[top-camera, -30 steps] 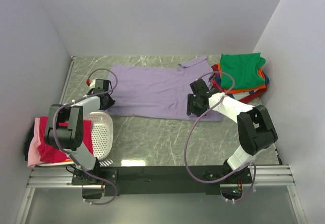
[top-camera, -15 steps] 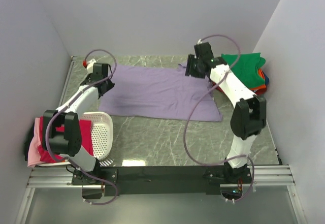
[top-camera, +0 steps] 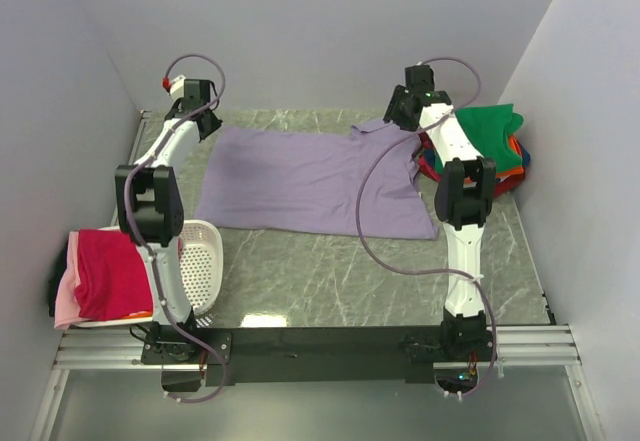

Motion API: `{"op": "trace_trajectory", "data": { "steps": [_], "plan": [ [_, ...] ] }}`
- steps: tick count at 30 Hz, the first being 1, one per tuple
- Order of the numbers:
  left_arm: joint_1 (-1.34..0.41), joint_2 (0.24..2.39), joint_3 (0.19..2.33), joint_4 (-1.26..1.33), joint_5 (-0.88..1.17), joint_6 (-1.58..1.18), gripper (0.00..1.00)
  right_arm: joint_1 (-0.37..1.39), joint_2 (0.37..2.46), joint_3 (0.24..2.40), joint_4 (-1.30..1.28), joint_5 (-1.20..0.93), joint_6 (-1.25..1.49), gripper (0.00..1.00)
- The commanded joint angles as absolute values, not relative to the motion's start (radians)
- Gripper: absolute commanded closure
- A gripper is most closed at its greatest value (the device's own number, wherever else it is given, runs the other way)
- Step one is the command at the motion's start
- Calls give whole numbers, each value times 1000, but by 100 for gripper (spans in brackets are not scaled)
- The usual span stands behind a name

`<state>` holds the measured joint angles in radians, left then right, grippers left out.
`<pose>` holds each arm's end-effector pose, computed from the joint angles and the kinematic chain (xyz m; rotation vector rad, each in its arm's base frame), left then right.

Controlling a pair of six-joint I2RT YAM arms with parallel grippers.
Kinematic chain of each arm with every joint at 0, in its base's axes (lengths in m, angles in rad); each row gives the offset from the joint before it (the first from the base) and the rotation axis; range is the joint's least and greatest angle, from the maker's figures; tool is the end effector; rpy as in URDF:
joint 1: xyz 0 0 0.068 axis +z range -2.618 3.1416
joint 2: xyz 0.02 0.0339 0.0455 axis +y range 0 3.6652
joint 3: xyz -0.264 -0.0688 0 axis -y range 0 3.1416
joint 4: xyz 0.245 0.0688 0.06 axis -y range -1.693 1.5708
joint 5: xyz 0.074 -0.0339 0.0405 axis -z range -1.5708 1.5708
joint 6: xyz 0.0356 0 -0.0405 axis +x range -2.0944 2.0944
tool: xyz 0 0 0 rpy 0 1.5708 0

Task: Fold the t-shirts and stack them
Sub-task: Fold the tshirt

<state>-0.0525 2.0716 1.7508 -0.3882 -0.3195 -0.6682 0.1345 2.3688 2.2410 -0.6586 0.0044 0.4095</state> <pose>0.4799 -0.0140 0.2546 -0.8336 2.0762 -0.0253 0.5323 0.0719 0.2485 0.3273 2.3496 0.2586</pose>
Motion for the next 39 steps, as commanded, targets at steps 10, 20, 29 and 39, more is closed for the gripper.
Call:
{"op": "trace_trajectory", "data": {
  "steps": [10, 20, 29, 39],
  "plan": [
    [-38, 2390, 2161, -448, -275, -566, 68, 114, 2394, 2230, -465, -92, 463, 41],
    [-46, 2277, 1923, -341, -230, -617, 69, 144, 2264, 1941, -423, -192, 463, 42],
    [-152, 1984, 1511, -226, -250, -661, 69, 225, 2024, 1588, -374, -89, 402, 42],
    [-190, 1942, 1290, -222, -227, -695, 70, 317, 2032, 1534, -425, 44, 382, 42]
  ]
}}
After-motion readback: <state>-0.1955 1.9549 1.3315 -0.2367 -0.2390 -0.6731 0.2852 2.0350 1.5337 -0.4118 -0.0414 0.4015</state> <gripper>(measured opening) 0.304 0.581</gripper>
